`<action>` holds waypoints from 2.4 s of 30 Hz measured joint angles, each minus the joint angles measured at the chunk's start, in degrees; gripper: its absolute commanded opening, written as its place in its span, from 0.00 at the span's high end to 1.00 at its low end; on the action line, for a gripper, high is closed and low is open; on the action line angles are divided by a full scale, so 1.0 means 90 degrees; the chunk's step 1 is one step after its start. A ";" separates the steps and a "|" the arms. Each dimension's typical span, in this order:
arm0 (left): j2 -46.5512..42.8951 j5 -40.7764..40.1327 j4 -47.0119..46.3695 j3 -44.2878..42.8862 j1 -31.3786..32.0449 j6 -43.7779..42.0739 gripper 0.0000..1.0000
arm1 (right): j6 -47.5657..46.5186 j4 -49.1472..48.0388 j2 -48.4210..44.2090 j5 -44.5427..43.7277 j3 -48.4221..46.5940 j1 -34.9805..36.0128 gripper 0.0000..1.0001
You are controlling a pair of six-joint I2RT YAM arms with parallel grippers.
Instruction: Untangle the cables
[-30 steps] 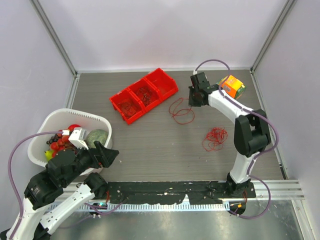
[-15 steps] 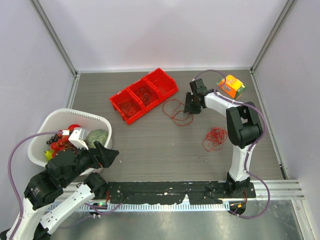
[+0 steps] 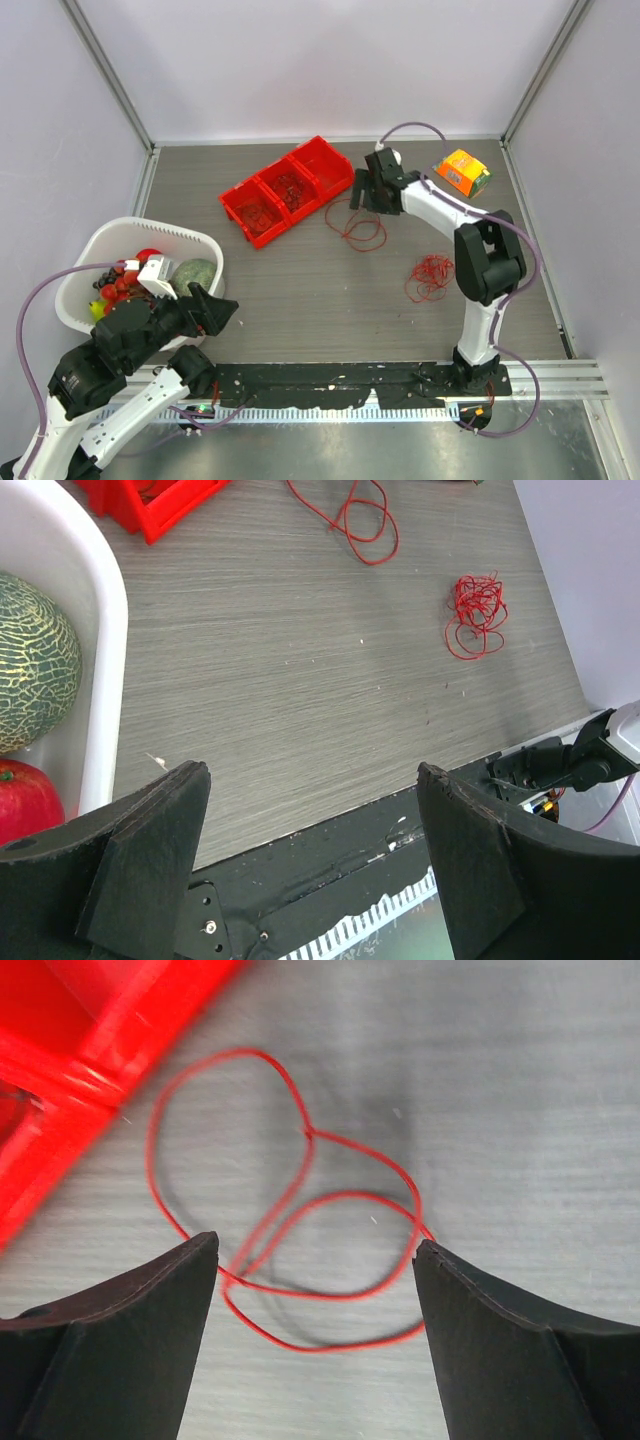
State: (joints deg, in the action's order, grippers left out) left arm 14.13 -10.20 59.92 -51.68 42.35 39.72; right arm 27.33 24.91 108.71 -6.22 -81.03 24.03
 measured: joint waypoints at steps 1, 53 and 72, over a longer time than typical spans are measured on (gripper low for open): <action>0.0000 0.0000 0.0000 0.0000 0.0000 0.0000 0.12 | -0.0051 0.0078 0.0100 -0.0117 -0.0248 0.0085 0.16; -0.0022 0.0046 -0.0007 0.0000 0.0000 -0.0112 0.11 | -0.0950 -0.0442 -0.1132 -0.0034 0.0775 -0.0029 0.99; -0.0058 0.0087 -0.0005 0.0000 0.0000 -0.0114 0.10 | 0.0039 -0.3665 -0.0236 -0.0138 -0.1190 -0.0027 0.99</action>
State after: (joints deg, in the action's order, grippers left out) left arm 13.61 -9.41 59.88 -51.68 42.35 38.70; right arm 27.68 -8.08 106.59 -7.46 -91.74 23.79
